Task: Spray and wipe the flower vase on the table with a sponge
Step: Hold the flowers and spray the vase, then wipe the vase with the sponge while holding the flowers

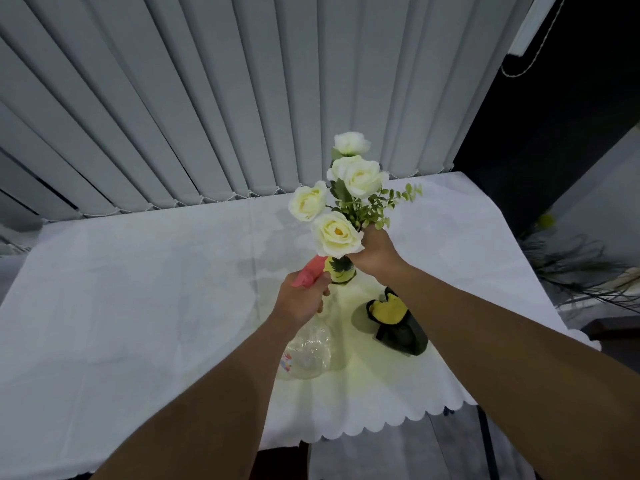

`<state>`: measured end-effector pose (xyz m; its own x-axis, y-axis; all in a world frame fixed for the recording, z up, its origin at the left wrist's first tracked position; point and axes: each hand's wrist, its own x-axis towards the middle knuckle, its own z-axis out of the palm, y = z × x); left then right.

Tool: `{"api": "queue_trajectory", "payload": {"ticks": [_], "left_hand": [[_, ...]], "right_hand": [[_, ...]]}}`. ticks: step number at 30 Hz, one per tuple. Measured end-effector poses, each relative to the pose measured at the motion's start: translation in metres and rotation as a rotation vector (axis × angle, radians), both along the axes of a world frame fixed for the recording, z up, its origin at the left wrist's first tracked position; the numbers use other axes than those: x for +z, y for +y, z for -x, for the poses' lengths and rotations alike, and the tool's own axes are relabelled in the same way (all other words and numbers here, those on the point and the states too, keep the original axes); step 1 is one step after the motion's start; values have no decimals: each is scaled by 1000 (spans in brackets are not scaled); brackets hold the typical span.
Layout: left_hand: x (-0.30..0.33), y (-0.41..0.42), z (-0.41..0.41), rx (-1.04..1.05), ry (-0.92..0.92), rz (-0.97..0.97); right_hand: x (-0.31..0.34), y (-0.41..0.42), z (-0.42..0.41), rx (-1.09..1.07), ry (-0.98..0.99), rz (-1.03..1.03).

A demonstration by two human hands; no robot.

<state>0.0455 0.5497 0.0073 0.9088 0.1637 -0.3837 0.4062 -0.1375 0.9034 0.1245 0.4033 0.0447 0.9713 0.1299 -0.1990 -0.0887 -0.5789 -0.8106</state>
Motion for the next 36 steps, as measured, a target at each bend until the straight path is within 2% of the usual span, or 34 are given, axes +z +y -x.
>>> {"api": "queue_trajectory", "payload": {"ticks": [3,7,10,12,15,17,19,23,25,27,29,31,32,33,35,36], "left_hand": [[0,0,1,32,-31,-29],[4,1,7,103,-215,-122],[7,5,15,217,-284,-193],[3,7,17,294,-309,-256],[-7,9,18,356,-339,-311],[-10,8,20,368,-325,-337],[-11,6,21,390,-306,-349],[-17,5,26,491,-194,-468],[-20,1,33,555,-14,-519],[-21,-8,43,603,250,-507],[-24,-19,53,582,511,-418],[-31,-32,58,511,647,-147],[-31,-37,61,421,682,-37],[-30,-43,60,286,704,-27],[-23,-58,48,55,604,-178],[-17,-65,38,43,469,-285]], "right_hand": [[-5,0,-5,-18,26,65],[-12,0,-8,20,36,95],[-42,-16,-16,35,143,130],[-54,-31,-10,44,217,279],[-44,-53,21,175,399,650],[-49,-65,38,245,467,741],[-63,-73,49,304,433,759],[-84,-82,65,273,179,750],[-85,-84,69,210,136,722],[-83,-86,71,186,136,717],[-83,-88,74,153,138,700],[-84,-93,74,108,127,643],[-82,-93,75,94,122,624],[-80,-94,75,78,123,598],[-78,-99,74,47,132,523],[-78,-101,74,37,133,500]]}}
